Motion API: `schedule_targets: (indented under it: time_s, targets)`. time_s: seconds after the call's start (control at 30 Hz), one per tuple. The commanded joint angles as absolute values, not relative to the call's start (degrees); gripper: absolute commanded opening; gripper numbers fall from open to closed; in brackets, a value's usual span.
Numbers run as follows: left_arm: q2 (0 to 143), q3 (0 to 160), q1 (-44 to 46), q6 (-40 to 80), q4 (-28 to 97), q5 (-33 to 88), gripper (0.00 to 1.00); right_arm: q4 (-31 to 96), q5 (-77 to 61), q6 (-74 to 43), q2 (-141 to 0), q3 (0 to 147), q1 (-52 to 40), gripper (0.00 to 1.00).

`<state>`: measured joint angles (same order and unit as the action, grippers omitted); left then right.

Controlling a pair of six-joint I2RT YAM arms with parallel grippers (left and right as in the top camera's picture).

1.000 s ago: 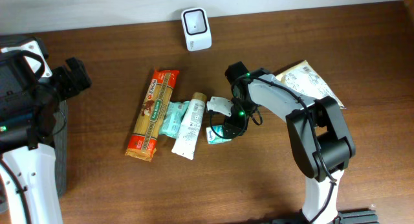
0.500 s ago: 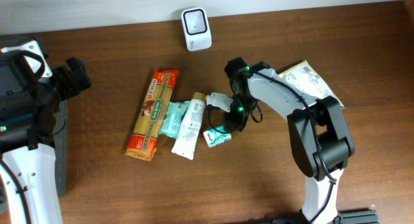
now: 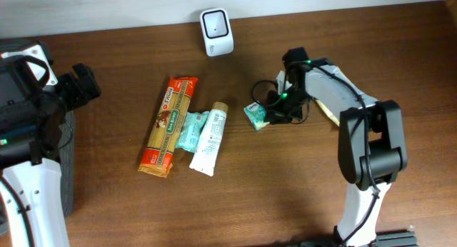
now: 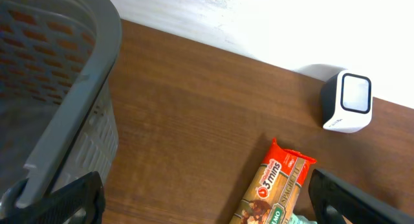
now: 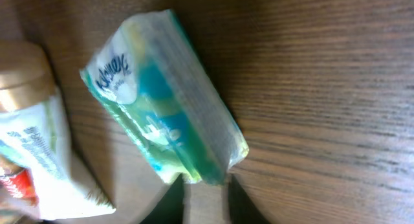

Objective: Scan the item barcode
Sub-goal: 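Lift the tissue pack and hold it before the scanner window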

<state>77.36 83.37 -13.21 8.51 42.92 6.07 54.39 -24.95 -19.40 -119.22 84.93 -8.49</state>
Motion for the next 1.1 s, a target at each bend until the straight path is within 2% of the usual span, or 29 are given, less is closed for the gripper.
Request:
schedule_targets:
  time_s: [0.0,0.03,0.1,0.17,0.27,0.33,0.4,0.47,0.5,0.57,0.7,0.8,0.87,1.0,1.07]
  targets:
    - [77.1,83.6,-13.4,7.4,42.7,6.7,0.99,54.1,-20.7,-13.4,-118.5,87.5,-9.7,0.36]
    - [77.1,83.6,-13.4,7.4,42.7,6.7,0.99,54.2,-20.4,-10.0,-118.5,88.5,-9.7,0.39]
    - [77.1,83.6,-13.4,7.4,42.8,6.7,0.99,53.3,-16.1,-5.3,-118.5,89.5,-9.6,0.56]
    - [77.1,83.6,-13.4,7.4,42.8,6.7,0.99,52.6,-15.2,-2.9,-118.8,89.3,-9.9,0.59]
    - [77.1,83.6,-13.4,7.4,42.7,6.7,0.99,52.6,-16.3,-3.0,-120.4,88.3,-11.7,0.53]
    - [77.1,83.6,-13.4,7.4,42.7,6.7,0.99,52.4,-19.2,-3.0,-122.3,87.9,-12.7,0.45]
    - [77.1,83.6,-13.4,7.4,42.7,6.7,0.99,52.8,-19.3,-3.0,-123.0,87.7,-13.0,0.24]
    - [77.1,83.6,-13.4,7.4,42.8,6.7,0.99,54.6,-19.5,-3.4,-123.0,87.7,-13.0,0.06]
    - [77.1,83.6,-13.4,7.4,42.7,6.7,0.99,55.2,-20.2,-3.4,-123.0,87.7,-13.0,0.04]
    - [77.1,83.6,-13.4,7.4,42.7,6.7,0.99,56.9,-28.8,-1.5,-122.1,87.7,-12.1,0.04]
    - [77.1,83.6,-13.4,7.4,42.8,6.7,0.99,59.9,-63.9,13.4,-115.1,87.7,-5.4,0.04]
    - [77.1,83.6,-13.4,7.4,42.7,6.7,0.99,59.7,-82.4,13.5,-111.1,87.7,0.1,0.04]
    - [77.1,83.6,-13.4,7.4,42.8,6.7,0.99,59.8,-88.9,12.1,-110.5,87.9,1.9,0.04]
    - [77.1,83.6,-13.4,7.4,42.8,6.7,0.99,59.9,-88.9,-0.4,-108.5,90.7,3.5,0.04]
    - [77.1,83.6,-13.4,7.4,42.8,6.7,0.99,59.8,-88.9,-2.2,-106.1,92.6,3.5,0.04]
